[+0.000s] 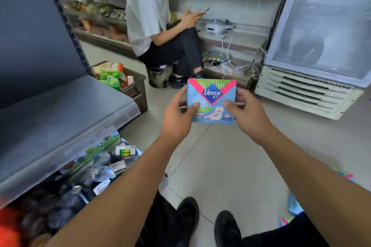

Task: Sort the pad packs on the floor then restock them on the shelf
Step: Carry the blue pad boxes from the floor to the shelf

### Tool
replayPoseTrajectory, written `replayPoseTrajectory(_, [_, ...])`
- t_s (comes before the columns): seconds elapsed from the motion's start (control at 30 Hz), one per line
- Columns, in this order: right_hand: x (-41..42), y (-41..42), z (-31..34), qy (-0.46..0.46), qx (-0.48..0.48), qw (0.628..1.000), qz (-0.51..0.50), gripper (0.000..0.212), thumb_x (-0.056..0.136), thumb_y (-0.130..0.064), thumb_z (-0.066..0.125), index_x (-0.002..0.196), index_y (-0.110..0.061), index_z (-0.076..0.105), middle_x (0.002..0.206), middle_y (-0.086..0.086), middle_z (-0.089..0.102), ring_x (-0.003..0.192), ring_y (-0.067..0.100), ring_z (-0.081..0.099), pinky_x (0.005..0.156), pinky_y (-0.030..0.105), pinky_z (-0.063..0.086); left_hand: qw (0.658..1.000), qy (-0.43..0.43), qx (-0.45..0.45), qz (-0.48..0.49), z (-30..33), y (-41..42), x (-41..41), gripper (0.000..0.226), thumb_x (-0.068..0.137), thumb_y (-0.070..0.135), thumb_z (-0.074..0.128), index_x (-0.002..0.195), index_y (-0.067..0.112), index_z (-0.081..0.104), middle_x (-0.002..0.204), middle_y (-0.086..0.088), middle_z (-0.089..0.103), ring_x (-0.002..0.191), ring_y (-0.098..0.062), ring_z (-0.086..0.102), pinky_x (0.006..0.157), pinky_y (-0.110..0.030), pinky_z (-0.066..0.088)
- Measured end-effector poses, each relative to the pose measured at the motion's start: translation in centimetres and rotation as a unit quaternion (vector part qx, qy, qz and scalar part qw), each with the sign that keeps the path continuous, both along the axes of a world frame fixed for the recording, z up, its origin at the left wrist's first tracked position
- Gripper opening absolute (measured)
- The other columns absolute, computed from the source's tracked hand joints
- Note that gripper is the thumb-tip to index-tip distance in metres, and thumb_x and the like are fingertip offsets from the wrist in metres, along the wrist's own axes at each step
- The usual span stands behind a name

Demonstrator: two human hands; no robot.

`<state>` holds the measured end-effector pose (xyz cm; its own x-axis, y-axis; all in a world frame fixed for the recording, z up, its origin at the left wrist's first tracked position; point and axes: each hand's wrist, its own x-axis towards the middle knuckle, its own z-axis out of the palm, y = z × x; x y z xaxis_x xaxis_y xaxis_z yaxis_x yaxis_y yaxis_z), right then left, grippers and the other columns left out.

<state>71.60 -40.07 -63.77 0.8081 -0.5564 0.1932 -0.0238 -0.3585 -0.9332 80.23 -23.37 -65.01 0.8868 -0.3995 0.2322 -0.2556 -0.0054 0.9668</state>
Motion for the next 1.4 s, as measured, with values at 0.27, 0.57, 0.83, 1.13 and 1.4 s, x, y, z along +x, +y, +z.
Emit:
replayPoseTrajectory(0.27, [7.3, 9.7, 4.4, -0.053, -0.021, 0.982, 0.181, 0.027, 0.092, -0.015, 0.064, 0.111, -0.034, 0.058, 0.106, -0.007, 0.07, 0.089, 0.004, 0.068, 0.078, 0.025, 0.055, 0.98, -0.043, 0.07, 0.183, 6.1, 12.2, 1.5, 0.054, 0.09, 0.026, 0.068, 0.137, 0.031, 0.044, 0.111, 0.004, 0.066, 0.096, -0.011, 0.066, 0.078, -0.025, 0.055])
replayPoseTrajectory(0.57, [16.3, 22.5, 6.4, -0.079, -0.097, 0.956, 0.266, 0.037, 0.091, -0.021, 0.063, 0.127, -0.025, 0.057, 0.113, -0.004, 0.066, 0.093, 0.013, 0.065, 0.074, 0.025, 0.048, 0.922, -0.045, 0.112, 0.369, 7.4, 23.9, 4.9, 0.042, 0.086, 0.02, 0.071, 0.125, 0.023, 0.054, 0.103, 0.002, 0.062, 0.084, -0.011, 0.06, 0.07, -0.021, 0.049])
replayPoseTrajectory(0.83, [24.6, 25.0, 4.8, -0.018, -0.146, 0.951, 0.271, 0.037, 0.092, -0.011, 0.051, 0.127, -0.024, 0.054, 0.119, -0.002, 0.064, 0.103, 0.02, 0.062, 0.089, 0.037, 0.051, 0.917, 0.016, 0.057, 0.393, 5.3, 24.7, 11.4, 0.04, 0.091, 0.016, 0.057, 0.129, 0.022, 0.046, 0.113, 0.009, 0.062, 0.099, -0.004, 0.06, 0.072, -0.012, 0.042])
replayPoseTrajectory(1.13, [32.4, 24.8, 3.7, 0.045, -0.086, 0.944, 0.316, 0.053, 0.076, -0.012, 0.039, 0.123, -0.033, 0.053, 0.109, -0.011, 0.069, 0.096, 0.013, 0.067, 0.084, 0.041, 0.055, 0.951, 0.042, 0.078, 0.296, 4.4, 23.9, 17.8, 0.057, 0.076, 0.021, 0.048, 0.126, 0.048, 0.048, 0.109, 0.019, 0.068, 0.104, -0.008, 0.064, 0.093, -0.035, 0.052])
replayPoseTrajectory(1.4, [36.0, 25.4, 3.1, 0.057, -0.091, 0.922, 0.371, 0.045, 0.084, -0.02, 0.049, 0.125, -0.037, 0.046, 0.122, -0.011, 0.062, 0.114, 0.011, 0.059, 0.087, 0.037, 0.055, 0.941, 0.044, 0.11, 0.316, 4.2, 23.9, 20.7, 0.059, 0.083, 0.015, 0.051, 0.133, 0.046, 0.04, 0.1, 0.014, 0.069, 0.079, -0.012, 0.062, 0.065, -0.026, 0.049])
